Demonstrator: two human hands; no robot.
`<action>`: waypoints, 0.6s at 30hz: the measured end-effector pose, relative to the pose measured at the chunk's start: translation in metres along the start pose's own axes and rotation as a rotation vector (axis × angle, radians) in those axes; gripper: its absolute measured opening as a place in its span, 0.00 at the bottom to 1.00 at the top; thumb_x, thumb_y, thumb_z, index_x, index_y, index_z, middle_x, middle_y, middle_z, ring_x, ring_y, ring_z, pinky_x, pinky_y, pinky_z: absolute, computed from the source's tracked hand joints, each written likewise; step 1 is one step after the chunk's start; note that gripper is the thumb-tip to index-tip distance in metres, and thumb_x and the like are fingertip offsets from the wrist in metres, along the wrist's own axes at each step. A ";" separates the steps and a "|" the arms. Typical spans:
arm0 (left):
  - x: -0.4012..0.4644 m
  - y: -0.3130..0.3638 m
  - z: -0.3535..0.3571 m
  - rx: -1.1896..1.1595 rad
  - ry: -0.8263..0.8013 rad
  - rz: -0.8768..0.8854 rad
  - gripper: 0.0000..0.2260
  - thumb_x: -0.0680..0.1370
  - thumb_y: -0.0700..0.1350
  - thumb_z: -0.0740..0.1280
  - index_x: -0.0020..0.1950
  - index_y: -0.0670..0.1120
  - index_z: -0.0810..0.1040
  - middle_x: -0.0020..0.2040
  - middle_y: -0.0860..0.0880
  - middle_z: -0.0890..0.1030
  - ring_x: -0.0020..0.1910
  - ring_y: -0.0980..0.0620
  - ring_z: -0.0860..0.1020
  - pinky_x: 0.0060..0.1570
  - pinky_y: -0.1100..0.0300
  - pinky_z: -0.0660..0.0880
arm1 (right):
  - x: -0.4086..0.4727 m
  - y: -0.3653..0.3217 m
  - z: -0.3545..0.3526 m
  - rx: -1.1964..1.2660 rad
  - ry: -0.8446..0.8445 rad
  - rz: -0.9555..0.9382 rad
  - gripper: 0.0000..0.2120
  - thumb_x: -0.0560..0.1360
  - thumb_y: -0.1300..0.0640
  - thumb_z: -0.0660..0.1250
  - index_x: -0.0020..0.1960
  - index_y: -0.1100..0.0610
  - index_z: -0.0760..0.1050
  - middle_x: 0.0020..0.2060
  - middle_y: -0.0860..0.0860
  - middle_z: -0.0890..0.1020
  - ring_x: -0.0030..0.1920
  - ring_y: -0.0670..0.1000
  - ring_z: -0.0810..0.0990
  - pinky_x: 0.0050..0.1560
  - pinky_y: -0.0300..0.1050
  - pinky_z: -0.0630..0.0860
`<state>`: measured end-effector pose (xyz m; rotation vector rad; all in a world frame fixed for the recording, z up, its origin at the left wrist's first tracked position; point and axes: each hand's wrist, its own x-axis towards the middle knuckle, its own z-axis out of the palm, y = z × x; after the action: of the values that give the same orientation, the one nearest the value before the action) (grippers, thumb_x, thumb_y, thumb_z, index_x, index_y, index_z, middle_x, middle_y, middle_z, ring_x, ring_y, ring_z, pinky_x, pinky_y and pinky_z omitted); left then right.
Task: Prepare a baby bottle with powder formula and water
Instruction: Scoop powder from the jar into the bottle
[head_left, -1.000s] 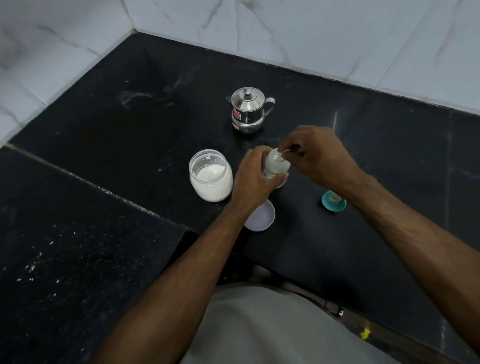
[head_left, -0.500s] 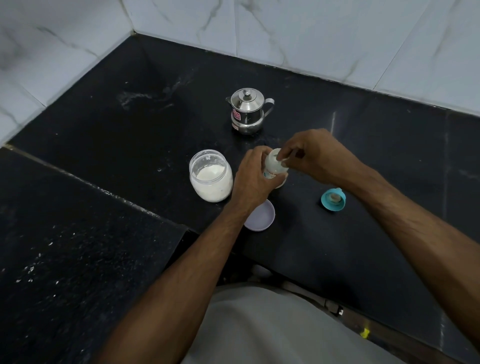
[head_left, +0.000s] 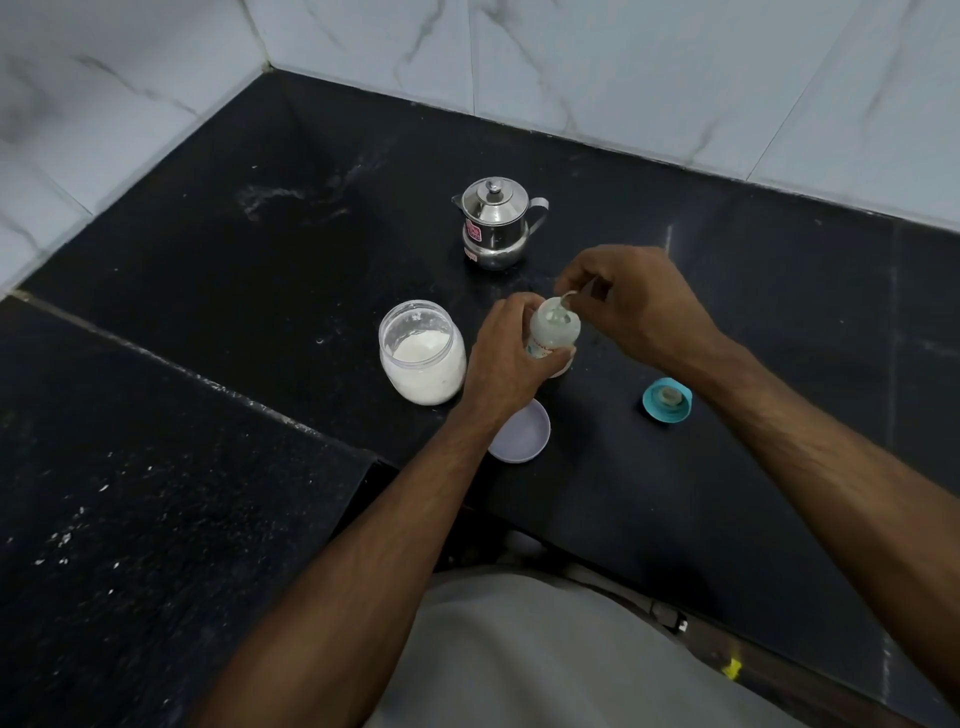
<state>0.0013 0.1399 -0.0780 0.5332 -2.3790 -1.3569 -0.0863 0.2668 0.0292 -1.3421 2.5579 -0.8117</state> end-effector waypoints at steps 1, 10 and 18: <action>0.000 0.000 0.000 -0.001 0.000 -0.001 0.25 0.66 0.52 0.78 0.58 0.53 0.72 0.56 0.53 0.75 0.54 0.55 0.76 0.53 0.49 0.78 | 0.000 0.000 0.000 -0.005 -0.010 -0.007 0.06 0.75 0.61 0.71 0.51 0.55 0.81 0.42 0.46 0.80 0.41 0.43 0.77 0.45 0.40 0.75; 0.000 -0.002 0.000 0.011 -0.004 -0.001 0.25 0.65 0.52 0.78 0.58 0.53 0.72 0.56 0.53 0.75 0.54 0.55 0.77 0.53 0.50 0.78 | 0.001 0.002 -0.002 -0.025 -0.083 -0.062 0.06 0.72 0.61 0.73 0.49 0.56 0.81 0.43 0.50 0.84 0.42 0.46 0.80 0.46 0.45 0.79; 0.000 -0.002 0.000 0.007 -0.011 0.003 0.24 0.65 0.53 0.77 0.57 0.53 0.72 0.56 0.54 0.75 0.54 0.55 0.77 0.53 0.50 0.78 | 0.001 0.004 -0.004 -0.016 -0.122 -0.056 0.06 0.71 0.62 0.74 0.47 0.57 0.81 0.43 0.49 0.84 0.37 0.39 0.77 0.41 0.28 0.72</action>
<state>0.0010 0.1392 -0.0796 0.5247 -2.3929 -1.3543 -0.0914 0.2695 0.0310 -1.4267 2.4487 -0.6967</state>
